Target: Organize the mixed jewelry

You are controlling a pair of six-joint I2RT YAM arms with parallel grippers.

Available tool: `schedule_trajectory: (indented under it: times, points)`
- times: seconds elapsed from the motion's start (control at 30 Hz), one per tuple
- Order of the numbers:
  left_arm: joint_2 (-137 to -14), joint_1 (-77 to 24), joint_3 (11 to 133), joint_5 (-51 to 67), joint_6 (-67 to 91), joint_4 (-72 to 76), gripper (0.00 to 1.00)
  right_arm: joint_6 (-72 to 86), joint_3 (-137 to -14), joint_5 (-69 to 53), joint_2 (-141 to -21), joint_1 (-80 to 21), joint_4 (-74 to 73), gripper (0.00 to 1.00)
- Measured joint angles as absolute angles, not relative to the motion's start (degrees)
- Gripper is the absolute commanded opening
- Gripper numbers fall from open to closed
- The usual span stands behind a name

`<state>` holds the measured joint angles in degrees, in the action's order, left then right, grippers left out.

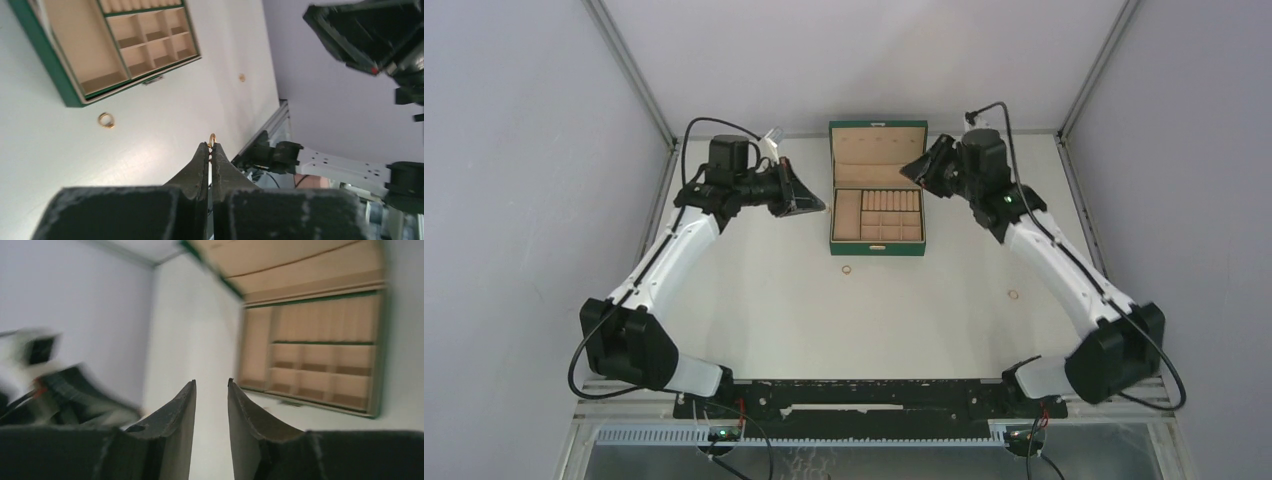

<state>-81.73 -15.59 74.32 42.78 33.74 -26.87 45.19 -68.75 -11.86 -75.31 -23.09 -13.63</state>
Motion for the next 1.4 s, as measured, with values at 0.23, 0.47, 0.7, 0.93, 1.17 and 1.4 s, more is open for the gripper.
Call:
schedule_trajectory:
  times: [0.23, 0.47, 0.7, 0.93, 1.17, 1.4]
  points:
    - [-79.83, -15.70, 74.24, 35.53, 30.76, -33.17, 0.00, 32.91, -82.98, 2.61, -95.72, -22.28, -35.44, 0.43]
    - [-77.78, -15.68, 73.36, 33.98, 29.93, -34.09, 0.00, 27.66, -83.50, 4.12, -102.61, -20.67, -42.44, 0.45]
    - [-77.60, -15.68, 73.06, 33.28, 29.89, -34.46, 0.00, 24.82, -83.99, 1.50, -105.45, -19.11, -42.50, 0.47]
    - [-77.62, -15.68, 73.06, 33.26, 29.63, -34.50, 0.00, 23.73, -83.79, -3.16, -107.59, -19.22, -40.93, 0.46]
    - [-78.15, -15.70, 73.08, 33.39, 29.50, -34.50, 0.00, 23.35, -83.74, -4.14, -108.81, -19.31, -39.66, 0.37]
    - [-79.00, -15.70, 73.19, 33.69, 29.52, -34.59, 0.00, 23.24, -83.29, -3.53, -108.84, -19.38, -39.31, 0.37]
